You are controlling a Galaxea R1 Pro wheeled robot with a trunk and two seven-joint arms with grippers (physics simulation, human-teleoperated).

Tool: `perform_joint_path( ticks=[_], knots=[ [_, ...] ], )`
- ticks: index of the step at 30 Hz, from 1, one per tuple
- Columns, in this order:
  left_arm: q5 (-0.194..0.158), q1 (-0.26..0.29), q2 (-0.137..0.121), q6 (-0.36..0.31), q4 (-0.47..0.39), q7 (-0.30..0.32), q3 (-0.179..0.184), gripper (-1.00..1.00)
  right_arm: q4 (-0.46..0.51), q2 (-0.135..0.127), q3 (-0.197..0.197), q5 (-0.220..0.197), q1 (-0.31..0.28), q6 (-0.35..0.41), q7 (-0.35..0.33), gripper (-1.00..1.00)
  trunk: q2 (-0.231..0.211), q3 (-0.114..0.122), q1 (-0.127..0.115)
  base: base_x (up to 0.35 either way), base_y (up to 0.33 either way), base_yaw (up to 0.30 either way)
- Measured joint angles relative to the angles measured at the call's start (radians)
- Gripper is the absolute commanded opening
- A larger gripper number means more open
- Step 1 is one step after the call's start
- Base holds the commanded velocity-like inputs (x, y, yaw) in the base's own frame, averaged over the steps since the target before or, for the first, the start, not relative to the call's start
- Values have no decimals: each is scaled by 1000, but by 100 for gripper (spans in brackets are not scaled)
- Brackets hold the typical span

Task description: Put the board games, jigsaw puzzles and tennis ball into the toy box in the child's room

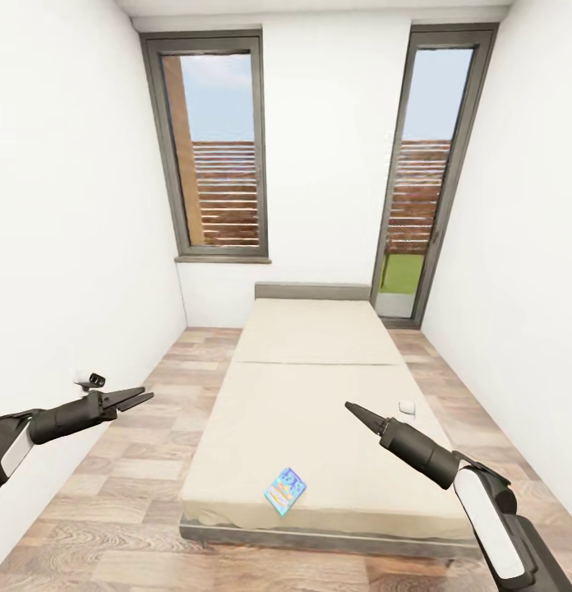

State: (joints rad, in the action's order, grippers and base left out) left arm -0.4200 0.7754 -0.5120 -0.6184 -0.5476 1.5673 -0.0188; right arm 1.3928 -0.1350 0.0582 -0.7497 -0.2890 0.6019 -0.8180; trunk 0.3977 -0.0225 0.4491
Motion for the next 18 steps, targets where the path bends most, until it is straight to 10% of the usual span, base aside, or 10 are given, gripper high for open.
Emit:
perform_joint_path(
  ticks=[18],
  knots=[
    [0,0,1,0,0,0,1,100,-29,0,1,0,0,0,-2,100,0,0,0,26,6,0]
  ],
)
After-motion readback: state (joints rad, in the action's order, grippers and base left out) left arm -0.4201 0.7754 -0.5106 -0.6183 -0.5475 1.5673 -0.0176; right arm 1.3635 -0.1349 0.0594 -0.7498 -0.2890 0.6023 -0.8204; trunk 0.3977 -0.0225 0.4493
